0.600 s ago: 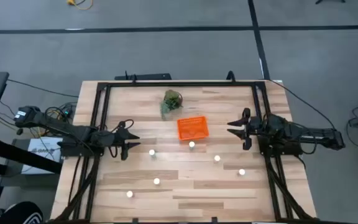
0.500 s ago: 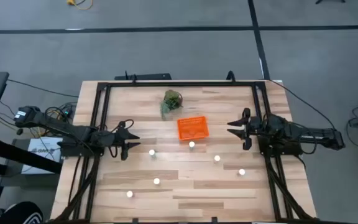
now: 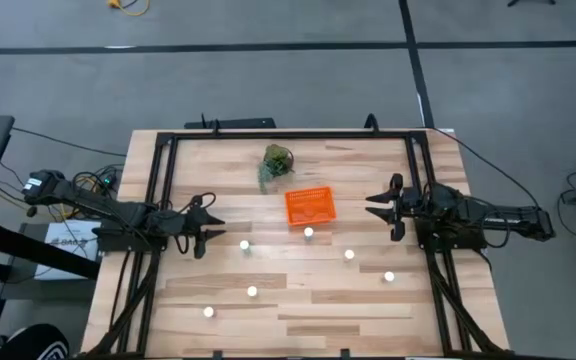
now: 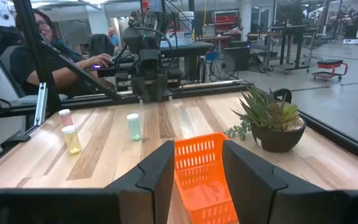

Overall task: Pick and place pill bottles into a basket
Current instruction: Put the blue pill bottle into the orange basket

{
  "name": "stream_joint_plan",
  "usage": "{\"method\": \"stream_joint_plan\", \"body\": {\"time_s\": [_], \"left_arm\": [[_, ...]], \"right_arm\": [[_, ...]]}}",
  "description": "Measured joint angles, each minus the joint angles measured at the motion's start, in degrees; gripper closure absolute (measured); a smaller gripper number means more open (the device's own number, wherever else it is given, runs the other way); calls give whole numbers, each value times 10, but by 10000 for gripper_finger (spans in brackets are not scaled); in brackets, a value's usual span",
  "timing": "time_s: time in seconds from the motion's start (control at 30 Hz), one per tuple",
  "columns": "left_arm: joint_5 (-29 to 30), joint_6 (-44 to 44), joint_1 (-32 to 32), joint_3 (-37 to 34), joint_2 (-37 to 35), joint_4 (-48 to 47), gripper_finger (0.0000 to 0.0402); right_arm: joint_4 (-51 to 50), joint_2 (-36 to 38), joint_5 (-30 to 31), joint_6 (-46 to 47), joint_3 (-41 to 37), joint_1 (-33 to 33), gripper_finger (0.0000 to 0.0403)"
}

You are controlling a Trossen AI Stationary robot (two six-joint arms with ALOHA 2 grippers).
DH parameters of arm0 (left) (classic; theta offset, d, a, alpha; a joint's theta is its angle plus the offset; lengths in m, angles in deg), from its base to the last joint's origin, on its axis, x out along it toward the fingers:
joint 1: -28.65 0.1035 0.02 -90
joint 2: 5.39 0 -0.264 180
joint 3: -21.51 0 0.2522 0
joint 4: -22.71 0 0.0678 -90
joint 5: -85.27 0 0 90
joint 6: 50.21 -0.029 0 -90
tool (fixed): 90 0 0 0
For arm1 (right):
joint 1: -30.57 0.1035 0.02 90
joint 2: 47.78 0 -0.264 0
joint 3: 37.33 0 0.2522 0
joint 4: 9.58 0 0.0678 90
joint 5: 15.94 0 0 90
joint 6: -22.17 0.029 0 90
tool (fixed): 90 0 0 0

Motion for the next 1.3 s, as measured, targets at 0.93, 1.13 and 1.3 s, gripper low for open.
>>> {"method": "stream_joint_plan", "body": {"time_s": [0.93, 1.13, 1.3], "left_arm": [[-16, 89, -64, 48, 405, 277, 186], [-13, 44, -64, 114, 509, 277, 175], [-20, 33, -64, 129, 521, 279, 173]], "right_arm": [[0, 0, 0, 0, 0, 0, 273], [0, 0, 0, 0, 0, 0, 273], [0, 0, 0, 0, 0, 0, 273]]}}
